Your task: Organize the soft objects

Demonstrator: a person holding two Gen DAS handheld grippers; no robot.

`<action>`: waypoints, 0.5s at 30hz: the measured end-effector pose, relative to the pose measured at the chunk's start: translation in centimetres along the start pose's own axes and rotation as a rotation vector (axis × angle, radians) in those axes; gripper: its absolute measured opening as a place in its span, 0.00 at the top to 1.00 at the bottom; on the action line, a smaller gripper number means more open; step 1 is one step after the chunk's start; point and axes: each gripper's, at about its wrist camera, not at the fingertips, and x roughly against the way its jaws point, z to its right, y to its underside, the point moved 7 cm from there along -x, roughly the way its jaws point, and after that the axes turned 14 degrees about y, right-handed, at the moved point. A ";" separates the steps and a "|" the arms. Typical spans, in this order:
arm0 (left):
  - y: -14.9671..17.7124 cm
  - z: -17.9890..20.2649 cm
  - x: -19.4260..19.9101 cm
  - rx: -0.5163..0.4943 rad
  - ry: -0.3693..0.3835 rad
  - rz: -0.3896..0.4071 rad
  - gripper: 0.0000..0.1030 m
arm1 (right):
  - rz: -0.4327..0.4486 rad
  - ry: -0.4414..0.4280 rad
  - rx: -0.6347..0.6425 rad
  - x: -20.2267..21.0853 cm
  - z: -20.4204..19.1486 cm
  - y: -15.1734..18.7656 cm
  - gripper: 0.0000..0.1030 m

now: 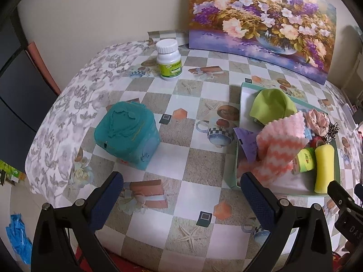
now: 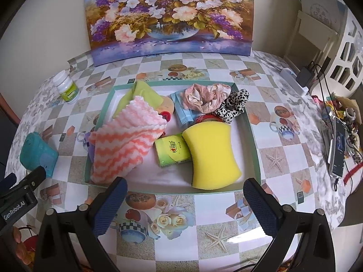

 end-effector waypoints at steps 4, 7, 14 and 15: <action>0.1 -0.3 -0.4 0.011 -0.004 -0.017 0.00 | -0.001 0.000 0.008 0.0 -0.2 0.0 0.00; 0.1 -0.4 -0.6 0.013 -0.007 -0.028 0.00 | -0.002 -0.001 0.011 -0.1 -0.2 0.0 0.00; 0.2 -0.6 -0.9 0.020 -0.011 -0.040 0.00 | -0.008 0.000 0.013 -0.1 -0.3 0.0 0.00; 0.2 -0.7 -1.0 0.023 -0.012 -0.042 0.00 | -0.007 -0.001 0.013 -0.2 -0.3 0.0 0.00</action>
